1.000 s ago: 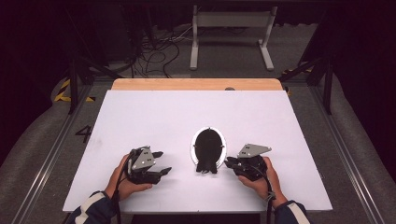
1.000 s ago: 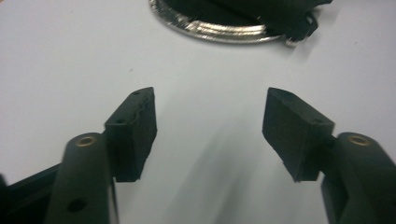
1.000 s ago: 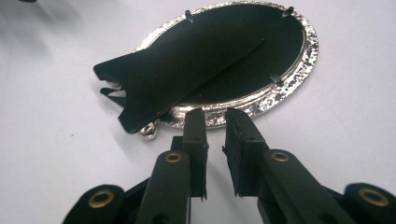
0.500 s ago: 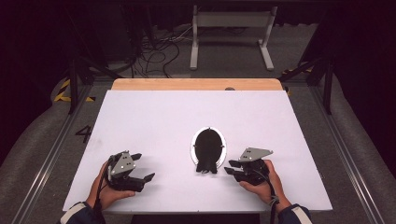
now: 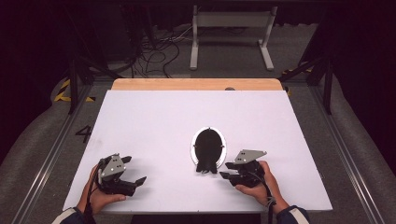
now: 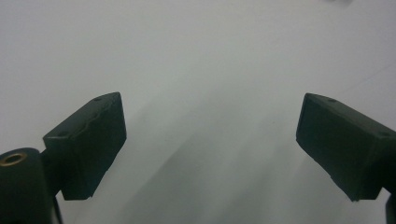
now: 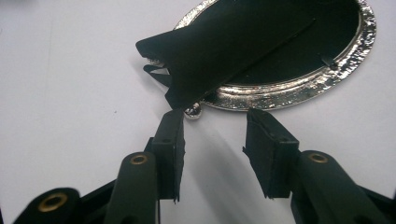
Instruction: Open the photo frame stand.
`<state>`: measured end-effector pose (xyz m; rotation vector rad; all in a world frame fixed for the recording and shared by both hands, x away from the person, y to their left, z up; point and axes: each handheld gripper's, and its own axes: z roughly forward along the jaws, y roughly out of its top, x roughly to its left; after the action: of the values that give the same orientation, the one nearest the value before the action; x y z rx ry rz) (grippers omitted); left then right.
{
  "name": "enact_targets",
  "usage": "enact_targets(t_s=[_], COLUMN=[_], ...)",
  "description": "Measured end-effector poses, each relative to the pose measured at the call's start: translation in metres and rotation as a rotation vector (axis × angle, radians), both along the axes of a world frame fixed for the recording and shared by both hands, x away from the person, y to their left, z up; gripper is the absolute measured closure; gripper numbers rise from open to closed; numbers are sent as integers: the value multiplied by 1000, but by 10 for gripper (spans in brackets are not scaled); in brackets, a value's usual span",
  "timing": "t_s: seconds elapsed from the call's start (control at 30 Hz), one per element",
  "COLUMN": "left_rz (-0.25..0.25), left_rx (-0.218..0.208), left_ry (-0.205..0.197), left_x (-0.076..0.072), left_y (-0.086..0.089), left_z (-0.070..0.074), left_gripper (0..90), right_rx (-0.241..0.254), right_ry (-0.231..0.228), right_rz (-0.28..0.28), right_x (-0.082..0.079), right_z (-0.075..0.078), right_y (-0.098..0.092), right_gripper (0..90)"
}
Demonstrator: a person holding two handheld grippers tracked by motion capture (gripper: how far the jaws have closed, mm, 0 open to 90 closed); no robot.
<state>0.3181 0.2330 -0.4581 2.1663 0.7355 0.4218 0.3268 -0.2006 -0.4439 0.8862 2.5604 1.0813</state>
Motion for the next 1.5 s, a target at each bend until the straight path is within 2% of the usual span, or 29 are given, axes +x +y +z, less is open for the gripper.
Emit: enact_targets(t_s=[0.2,0.27,0.37,0.43,0.57,0.73,0.97,1.07,1.2,1.27,1.33,1.5], left_rz=[-6,-4,23,34,38,37,39,36,38,39,37,34], left_rx=[14,15,37,22,26,42,50,52,52,50,58,62], left_ry=[4,5,-20,-17,-11,-17,-10,-9,-9,-7,-7,-2], left_x=[0,0,0,1,1,2,2,2,2,2,2,3], left_y=[-4,-4,-5,-3,-3,-5,-6,-6,-6,-6,-7,-8], left_z=[-2,-2,-1,-2,-2,-3,-4,-5,-4,-5,-5,-6], left_gripper=[97,100,118,121,122,127,127,127,127,126,126,125], right_rx=[-17,-35,-40,-51,-64,-76,-64,-25,54,63,111,162], right_ry=[12,17,30,39,62,63,65,81,148,159,189,216], right_rz=[26,19,19,17,27,22,22,7,-12,-18,-33,-46], right_x=[-1,0,-1,-1,0,2,4,5,9,10,12,15], right_z=[-2,-2,-1,-1,-3,-4,-4,-6,-7,-7,-8,-7], right_y=[7,9,12,14,18,24,27,25,18,18,15,13], right_gripper=[624,648,682,683,674,672,685,691,680,676,659,641])
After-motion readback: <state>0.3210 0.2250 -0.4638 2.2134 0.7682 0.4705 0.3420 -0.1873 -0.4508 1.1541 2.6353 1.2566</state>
